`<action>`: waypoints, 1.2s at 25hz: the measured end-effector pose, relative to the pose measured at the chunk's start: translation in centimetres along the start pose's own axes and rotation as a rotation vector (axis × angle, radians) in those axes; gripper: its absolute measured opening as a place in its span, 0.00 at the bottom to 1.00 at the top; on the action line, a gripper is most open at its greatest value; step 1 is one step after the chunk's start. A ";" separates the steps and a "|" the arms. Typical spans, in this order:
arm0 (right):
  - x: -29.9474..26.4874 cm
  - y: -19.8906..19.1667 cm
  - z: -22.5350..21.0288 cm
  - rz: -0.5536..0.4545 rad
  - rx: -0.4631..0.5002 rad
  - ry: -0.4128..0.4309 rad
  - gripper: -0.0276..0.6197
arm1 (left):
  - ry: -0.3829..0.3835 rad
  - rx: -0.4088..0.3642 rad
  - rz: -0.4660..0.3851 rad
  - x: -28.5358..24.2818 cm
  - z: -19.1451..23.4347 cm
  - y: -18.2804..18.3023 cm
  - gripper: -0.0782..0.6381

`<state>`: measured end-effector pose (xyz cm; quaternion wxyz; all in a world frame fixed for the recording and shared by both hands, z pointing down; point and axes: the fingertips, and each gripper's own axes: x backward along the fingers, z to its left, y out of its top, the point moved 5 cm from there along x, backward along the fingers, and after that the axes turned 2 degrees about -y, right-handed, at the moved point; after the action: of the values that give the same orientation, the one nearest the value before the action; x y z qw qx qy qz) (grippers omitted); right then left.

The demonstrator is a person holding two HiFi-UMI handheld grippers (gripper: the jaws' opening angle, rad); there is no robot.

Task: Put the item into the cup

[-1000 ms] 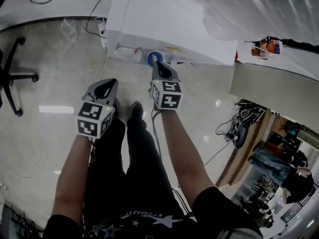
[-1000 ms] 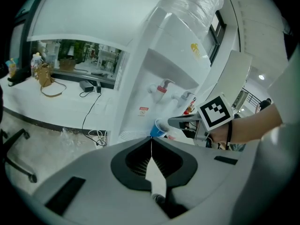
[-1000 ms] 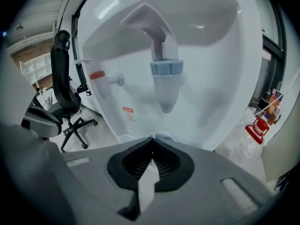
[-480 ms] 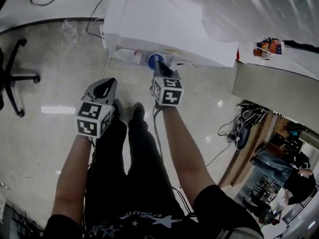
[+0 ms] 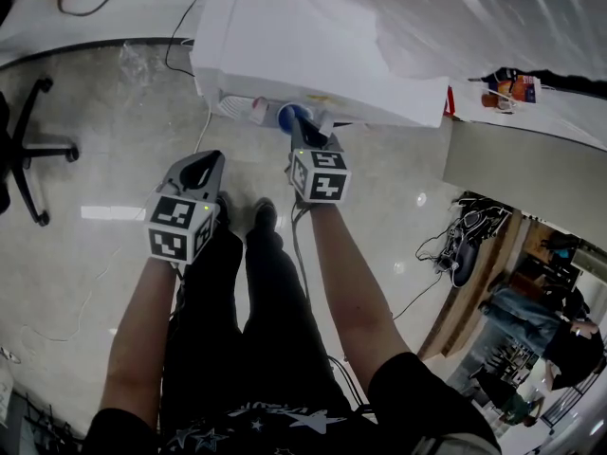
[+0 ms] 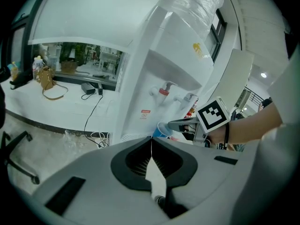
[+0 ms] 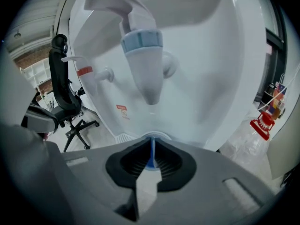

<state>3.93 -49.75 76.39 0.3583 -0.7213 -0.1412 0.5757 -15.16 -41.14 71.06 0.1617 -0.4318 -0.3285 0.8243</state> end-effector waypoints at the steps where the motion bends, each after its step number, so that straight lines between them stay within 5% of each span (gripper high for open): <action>1: 0.0 -0.1 0.1 0.006 -0.006 0.004 0.14 | 0.000 -0.003 0.000 0.0 0.0 0.1 0.12; 12: 3.3 0.5 0.1 -0.010 -0.052 -0.022 0.17 | -0.013 -0.023 -0.006 1.2 -1.4 1.7 0.12; 30: 18.6 4.5 3.5 -0.068 -0.159 0.000 0.16 | -0.095 -0.055 -0.023 8.8 -7.7 7.2 0.12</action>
<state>5.27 -40.24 59.51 0.3191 -0.7425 -0.2107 0.5500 -13.75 -38.45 57.68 0.1432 -0.3928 -0.3634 0.8326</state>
